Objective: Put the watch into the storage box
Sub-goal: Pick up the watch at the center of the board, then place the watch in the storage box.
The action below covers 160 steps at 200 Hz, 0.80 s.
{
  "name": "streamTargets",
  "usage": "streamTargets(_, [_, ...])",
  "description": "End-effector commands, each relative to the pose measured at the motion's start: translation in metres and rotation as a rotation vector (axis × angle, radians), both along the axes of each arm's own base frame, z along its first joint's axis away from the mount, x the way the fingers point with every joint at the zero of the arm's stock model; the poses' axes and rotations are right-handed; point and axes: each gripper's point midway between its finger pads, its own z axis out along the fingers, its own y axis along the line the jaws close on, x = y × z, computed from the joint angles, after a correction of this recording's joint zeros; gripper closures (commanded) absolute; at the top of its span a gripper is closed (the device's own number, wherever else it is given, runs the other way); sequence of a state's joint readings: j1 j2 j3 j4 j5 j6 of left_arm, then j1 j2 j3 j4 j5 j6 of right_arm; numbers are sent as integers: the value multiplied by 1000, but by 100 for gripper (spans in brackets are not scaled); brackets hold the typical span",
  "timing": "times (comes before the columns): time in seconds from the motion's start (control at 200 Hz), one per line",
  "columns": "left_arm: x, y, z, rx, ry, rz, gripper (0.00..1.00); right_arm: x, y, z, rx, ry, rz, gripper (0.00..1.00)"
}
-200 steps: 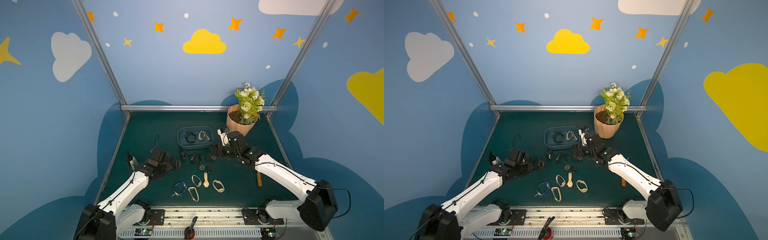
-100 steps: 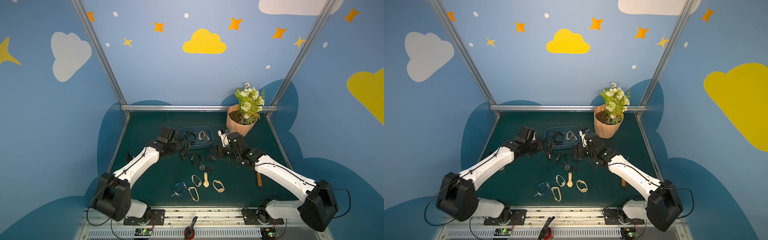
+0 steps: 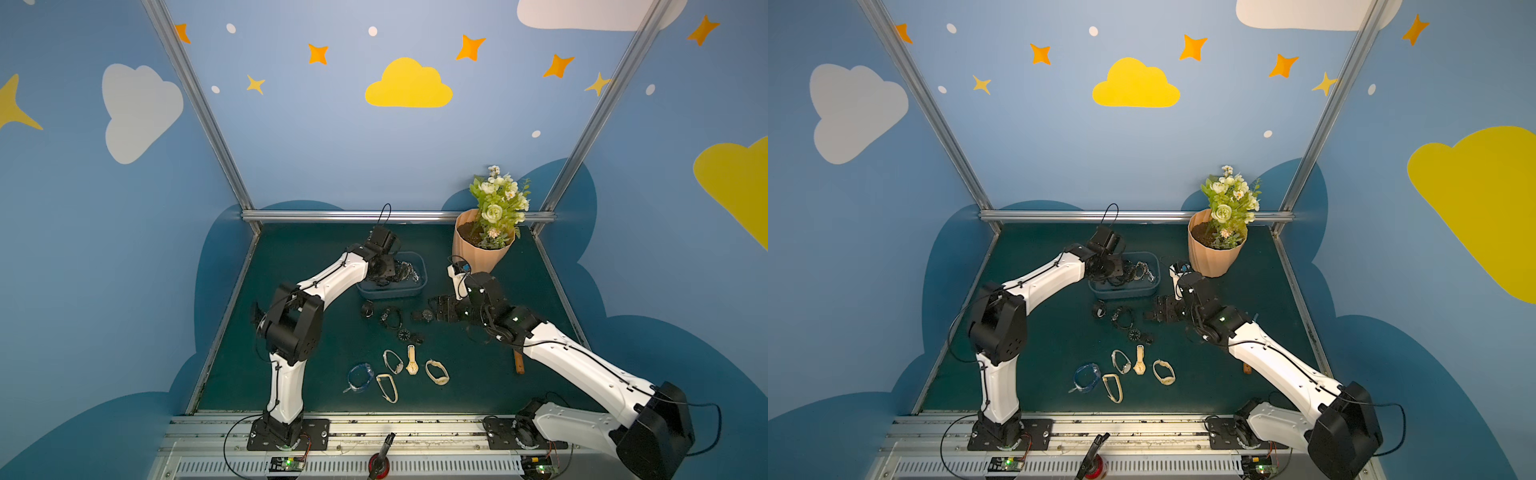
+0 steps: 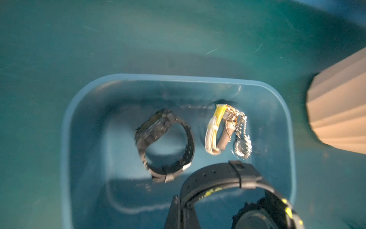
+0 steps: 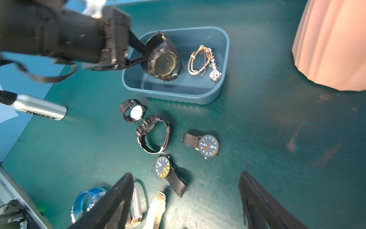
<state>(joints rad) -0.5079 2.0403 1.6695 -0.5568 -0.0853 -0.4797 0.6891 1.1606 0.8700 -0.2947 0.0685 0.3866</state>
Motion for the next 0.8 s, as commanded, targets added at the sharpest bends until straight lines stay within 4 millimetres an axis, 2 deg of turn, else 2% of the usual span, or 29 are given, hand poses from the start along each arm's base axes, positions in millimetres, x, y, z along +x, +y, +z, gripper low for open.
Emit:
streamTargets(0.0, [3,11,-13,93,39,13,96,-2,-9,-4,-19,9,-29,16])
streamTargets(0.26, [13,9,-33,136,70,14,90,-2,-13,-4,-23,4,-40,16])
streamTargets(0.385, [14,6,-31,131,82,11,83,-2,-13,-5,-22,10,-41,16])
streamTargets(0.596, [11,0,-1,61,39,-1,49,0,-12,0,-17,4,-43,16])
streamTargets(0.706, [6,-3,30,-8,-24,-9,36,0,-13,1,-17,3,-47,16])
streamTargets(0.796, [0,-5,63,-68,-90,-27,19,0,-13,1,-18,11,-51,16])
